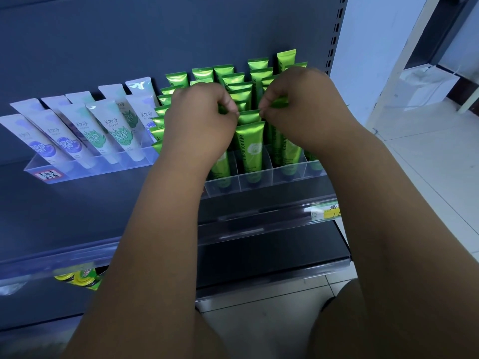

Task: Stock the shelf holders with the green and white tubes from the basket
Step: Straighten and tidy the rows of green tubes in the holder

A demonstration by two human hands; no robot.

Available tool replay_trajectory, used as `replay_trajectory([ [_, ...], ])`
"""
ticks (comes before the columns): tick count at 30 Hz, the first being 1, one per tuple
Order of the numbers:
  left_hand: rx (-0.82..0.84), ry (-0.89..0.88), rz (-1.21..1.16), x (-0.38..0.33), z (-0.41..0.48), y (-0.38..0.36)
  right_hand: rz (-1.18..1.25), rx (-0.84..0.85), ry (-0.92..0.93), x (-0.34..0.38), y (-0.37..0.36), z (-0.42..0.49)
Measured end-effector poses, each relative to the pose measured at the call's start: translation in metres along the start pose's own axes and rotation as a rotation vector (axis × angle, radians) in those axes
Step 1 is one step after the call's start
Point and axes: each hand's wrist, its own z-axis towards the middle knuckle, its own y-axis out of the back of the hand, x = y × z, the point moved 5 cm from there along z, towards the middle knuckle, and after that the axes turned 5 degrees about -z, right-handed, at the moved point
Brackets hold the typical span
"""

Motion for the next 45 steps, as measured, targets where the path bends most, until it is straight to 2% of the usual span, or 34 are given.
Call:
replay_trajectory([
  [19,-0.001,0.017,0.003,-0.001,0.001,0.000,-0.023,-0.007,-0.010,0.002,0.000,0.002],
  [32,-0.062,-0.008,0.033,-0.001,0.012,0.008,0.009,-0.024,-0.017,0.003,0.004,0.005],
  [38,0.007,-0.123,0.017,0.001,0.019,0.004,-0.029,0.011,-0.018,0.003,-0.003,0.010],
  [45,0.032,-0.105,0.032,0.002,0.019,0.002,-0.029,0.015,-0.021,0.005,-0.003,0.011],
])
